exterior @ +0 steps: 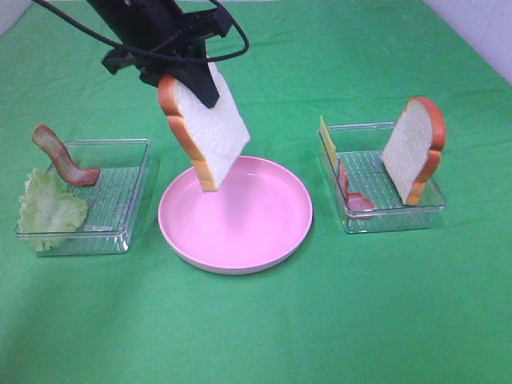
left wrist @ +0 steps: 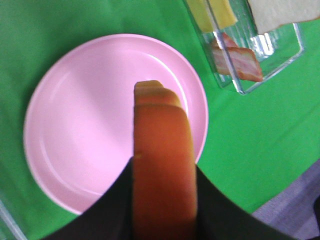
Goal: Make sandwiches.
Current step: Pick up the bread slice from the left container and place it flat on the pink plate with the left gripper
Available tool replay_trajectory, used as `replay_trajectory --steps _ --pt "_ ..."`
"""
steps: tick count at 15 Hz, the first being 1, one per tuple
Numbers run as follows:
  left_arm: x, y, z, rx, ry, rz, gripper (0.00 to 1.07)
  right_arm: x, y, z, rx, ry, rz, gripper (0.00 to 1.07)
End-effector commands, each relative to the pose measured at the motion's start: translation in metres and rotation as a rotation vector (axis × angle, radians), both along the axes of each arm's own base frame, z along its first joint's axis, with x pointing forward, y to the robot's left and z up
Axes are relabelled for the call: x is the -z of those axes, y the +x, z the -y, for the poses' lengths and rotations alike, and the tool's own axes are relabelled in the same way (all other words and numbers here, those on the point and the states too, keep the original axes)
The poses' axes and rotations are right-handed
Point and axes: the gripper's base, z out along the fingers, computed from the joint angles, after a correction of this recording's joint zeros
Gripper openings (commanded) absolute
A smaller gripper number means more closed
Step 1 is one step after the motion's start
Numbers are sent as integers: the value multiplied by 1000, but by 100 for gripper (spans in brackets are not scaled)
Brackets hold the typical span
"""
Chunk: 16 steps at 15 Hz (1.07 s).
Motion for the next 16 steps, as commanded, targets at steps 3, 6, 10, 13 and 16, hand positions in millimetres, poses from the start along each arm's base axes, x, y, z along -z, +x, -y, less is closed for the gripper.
replay_trajectory --steps 3,6,10,13,16 --pt "68 2 21 -4 -208 -132 0 0 -2 0 -2 -9 16 71" --pt "102 6 24 -88 -248 -180 0 0 -2 0 -2 -9 16 71" --pt "135 9 26 -146 -237 -262 0 0 -2 0 -2 -9 16 71" --pt "143 9 26 -141 -222 -276 6 0 -2 0 -2 -9 16 71" --pt "141 3 25 -70 -206 -317 71 0 -2 0 -2 -9 16 71"
